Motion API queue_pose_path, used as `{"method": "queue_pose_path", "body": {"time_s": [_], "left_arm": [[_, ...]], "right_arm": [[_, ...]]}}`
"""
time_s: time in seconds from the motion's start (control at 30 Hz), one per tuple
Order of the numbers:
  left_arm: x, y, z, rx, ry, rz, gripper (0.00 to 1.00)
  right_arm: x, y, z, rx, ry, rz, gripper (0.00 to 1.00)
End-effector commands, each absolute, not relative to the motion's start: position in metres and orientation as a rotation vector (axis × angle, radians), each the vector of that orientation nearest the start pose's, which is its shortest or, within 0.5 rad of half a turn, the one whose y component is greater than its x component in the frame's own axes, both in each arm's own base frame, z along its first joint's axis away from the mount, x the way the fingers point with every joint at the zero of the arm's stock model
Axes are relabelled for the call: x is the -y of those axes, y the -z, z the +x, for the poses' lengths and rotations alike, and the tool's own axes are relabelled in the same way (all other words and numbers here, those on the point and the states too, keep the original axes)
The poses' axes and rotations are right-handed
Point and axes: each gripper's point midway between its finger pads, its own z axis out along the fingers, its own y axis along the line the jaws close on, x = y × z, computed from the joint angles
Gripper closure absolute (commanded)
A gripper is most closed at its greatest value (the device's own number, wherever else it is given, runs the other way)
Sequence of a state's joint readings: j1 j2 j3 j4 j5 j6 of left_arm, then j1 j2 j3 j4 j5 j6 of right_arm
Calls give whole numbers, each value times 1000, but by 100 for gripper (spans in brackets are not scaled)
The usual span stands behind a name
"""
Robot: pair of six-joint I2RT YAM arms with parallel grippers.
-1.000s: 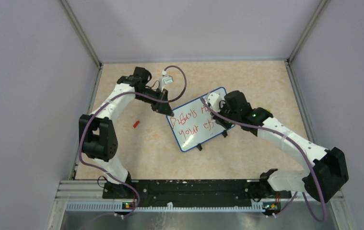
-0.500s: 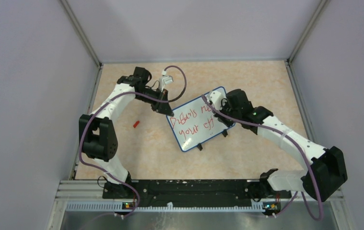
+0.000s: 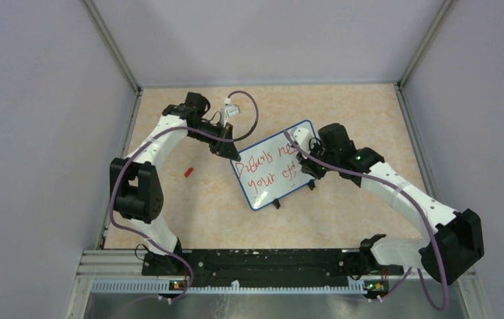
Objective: Write a sentence on the whiteboard
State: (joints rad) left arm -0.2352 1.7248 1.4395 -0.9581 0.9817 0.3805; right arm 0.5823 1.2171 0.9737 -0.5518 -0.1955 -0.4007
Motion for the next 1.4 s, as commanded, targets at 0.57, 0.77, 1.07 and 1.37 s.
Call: {"method": "queue_pose_path", "body": {"time_s": [0.57, 0.77, 1.07, 1.37], "left_arm": [[210, -176, 311, -2265, 1202, 1001, 100], [210, -176, 310, -2265, 1201, 998, 100], [211, -176, 311, -2267, 1204, 994, 100], [211, -175, 311, -2269, 1205, 993, 100]], "right_arm": [[-184, -175, 274, -2009, -439, -1084, 100], [-171, -167, 289, -2052, -322, -1034, 100], [-166, -153, 294, -2089, -278, -1037, 100], [-174, -157, 298, -2060, -311, -1025, 100]]}}
